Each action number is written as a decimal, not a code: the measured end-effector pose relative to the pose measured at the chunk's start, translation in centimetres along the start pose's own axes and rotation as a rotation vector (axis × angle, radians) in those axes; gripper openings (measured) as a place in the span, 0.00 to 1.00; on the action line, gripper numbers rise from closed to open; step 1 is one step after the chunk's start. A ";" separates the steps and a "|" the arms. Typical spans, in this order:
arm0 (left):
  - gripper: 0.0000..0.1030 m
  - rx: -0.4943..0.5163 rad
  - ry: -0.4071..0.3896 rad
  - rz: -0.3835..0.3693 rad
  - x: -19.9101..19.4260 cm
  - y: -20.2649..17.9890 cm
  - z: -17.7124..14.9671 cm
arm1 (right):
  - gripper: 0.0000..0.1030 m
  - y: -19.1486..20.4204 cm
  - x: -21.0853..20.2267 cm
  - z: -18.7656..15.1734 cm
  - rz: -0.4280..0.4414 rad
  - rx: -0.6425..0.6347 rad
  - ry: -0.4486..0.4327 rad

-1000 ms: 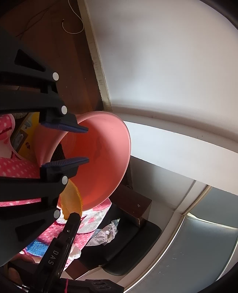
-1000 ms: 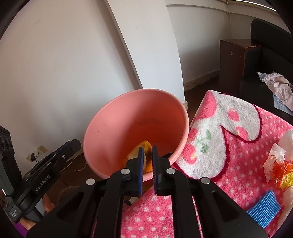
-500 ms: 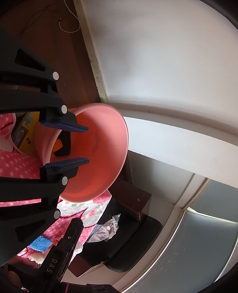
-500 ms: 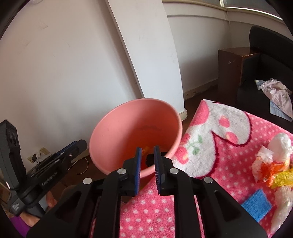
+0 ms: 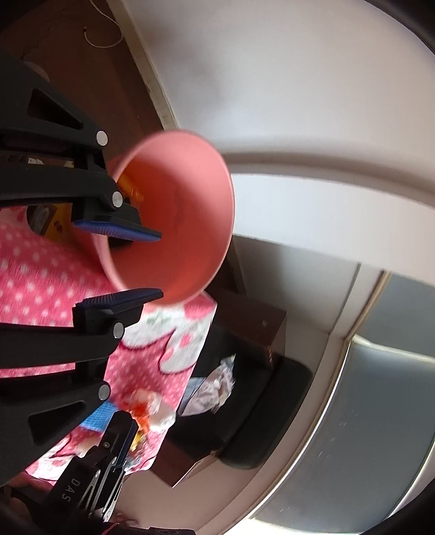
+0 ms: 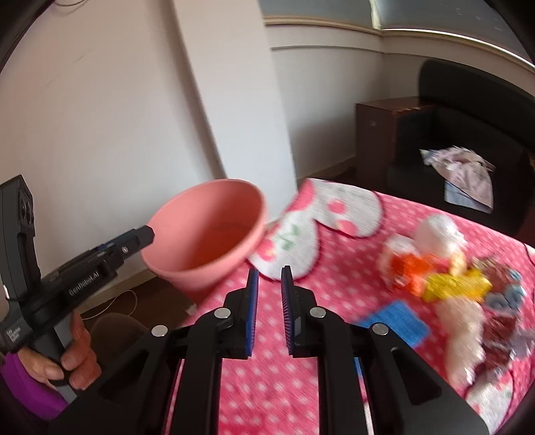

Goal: Collect trash
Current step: 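Move both open tools back over the table toward the blue foam net, then grasp the blue foam net with the left tool while the right tool grasps bubble wrap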

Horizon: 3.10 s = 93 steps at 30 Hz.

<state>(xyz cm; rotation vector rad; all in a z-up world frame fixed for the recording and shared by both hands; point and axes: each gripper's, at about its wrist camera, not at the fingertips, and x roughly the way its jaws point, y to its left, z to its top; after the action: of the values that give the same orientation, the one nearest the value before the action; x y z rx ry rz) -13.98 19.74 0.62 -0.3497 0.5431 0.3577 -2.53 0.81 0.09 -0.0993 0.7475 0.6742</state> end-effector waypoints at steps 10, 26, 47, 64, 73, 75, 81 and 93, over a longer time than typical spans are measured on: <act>0.39 0.115 0.054 -0.111 1.3 -6.6 -1.5 | 0.14 -7.9 -4.8 -3.6 -0.132 0.140 -0.015; 0.41 0.303 0.211 -0.239 4.5 -14.9 -5.4 | 0.14 -14.8 -6.5 -7.5 -0.143 0.297 -0.016; 0.41 0.433 0.300 -0.266 6.4 -20.0 -8.1 | 0.15 -16.7 -6.7 -8.5 -0.115 0.339 -0.010; 0.40 0.481 0.298 -0.227 7.1 -20.5 -8.9 | 0.15 -16.8 -6.9 -8.8 -0.099 0.345 -0.004; 0.16 0.486 0.324 -0.199 8.2 -20.2 -9.4 | 0.19 -17.1 -6.4 -9.1 -0.078 0.365 0.019; 0.08 0.478 0.328 -0.204 8.3 -20.0 -9.3 | 0.29 -17.3 -6.4 -9.1 -0.073 0.374 0.012; 0.05 0.455 0.307 -0.235 7.6 -19.6 -8.7 | 0.31 -17.6 -6.2 -9.1 -0.080 0.380 0.011; 0.04 0.379 0.268 -0.286 5.7 -18.4 -7.1 | 0.32 -18.0 -3.7 -8.5 -0.121 0.332 0.072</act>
<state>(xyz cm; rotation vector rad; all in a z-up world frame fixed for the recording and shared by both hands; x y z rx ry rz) -4.86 1.98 -4.05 -0.1045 0.7969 -0.0737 1.22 -17.93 -6.41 0.1344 0.9062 0.4269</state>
